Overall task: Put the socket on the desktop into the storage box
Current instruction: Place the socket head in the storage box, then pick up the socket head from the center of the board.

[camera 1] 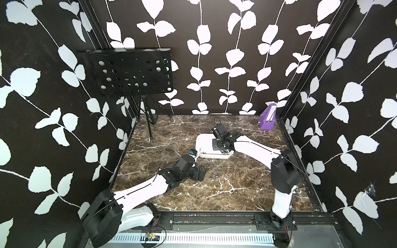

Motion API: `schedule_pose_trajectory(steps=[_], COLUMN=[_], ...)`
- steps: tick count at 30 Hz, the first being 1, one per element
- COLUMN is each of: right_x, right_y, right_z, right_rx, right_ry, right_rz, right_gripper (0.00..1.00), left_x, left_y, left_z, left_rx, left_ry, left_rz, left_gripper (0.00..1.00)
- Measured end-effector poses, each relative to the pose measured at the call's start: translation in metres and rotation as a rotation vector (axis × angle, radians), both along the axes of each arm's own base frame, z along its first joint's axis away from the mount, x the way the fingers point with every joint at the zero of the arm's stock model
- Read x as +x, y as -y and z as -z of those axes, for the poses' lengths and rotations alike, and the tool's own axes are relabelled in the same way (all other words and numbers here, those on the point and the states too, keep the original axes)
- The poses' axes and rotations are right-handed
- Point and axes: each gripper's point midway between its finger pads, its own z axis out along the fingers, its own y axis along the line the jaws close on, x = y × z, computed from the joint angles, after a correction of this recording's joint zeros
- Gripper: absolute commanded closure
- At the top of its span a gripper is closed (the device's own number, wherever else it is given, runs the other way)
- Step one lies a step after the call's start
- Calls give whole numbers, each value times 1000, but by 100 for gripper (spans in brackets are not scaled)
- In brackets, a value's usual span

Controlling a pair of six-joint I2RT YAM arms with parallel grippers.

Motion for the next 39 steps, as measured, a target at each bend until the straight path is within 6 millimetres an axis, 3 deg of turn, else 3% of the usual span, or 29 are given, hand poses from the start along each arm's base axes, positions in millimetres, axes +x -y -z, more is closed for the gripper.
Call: schedule_pose_trajectory(steps=[4, 7, 13, 18, 23, 27, 30, 32, 35, 39], right_x=[12, 14, 18, 8, -35, -90, -130, -155, -176, -186], right_y=[5, 10, 14, 20, 42, 55, 62, 68, 78, 71], right_z=[24, 30, 28, 5, -46, -63, -45, -19, 19, 45], right_rx=[-21, -24, -7, 33, 89, 98, 76, 54, 26, 35], right_ry=[-38, -51, -53, -24, 86, 177, 197, 184, 149, 109], right_rz=[35, 52, 76, 62, -3, -111, -202, -258, -298, -343], right_gripper=[86, 79, 60, 59, 57, 56, 55, 52, 47, 47], left_x=[0, 0, 0, -1, -2, -3, -3, -3, -3, -3], left_y=[0, 0, 1, 2, 3, 4, 4, 4, 4, 3], left_z=[0, 0, -1, -1, -1, 0, 0, 1, 2, 6], left_rx=[-1, -2, -6, -11, -19, -21, -20, -17, -10, 6], left_ry=[0, -1, -2, -6, -11, -15, -16, -16, -15, -19], left_rz=[-1, -3, -1, 3, 12, 17, 19, 21, 26, 30], left_gripper=[6, 6, 6, 6, 6, 6, 6, 6, 6, 6])
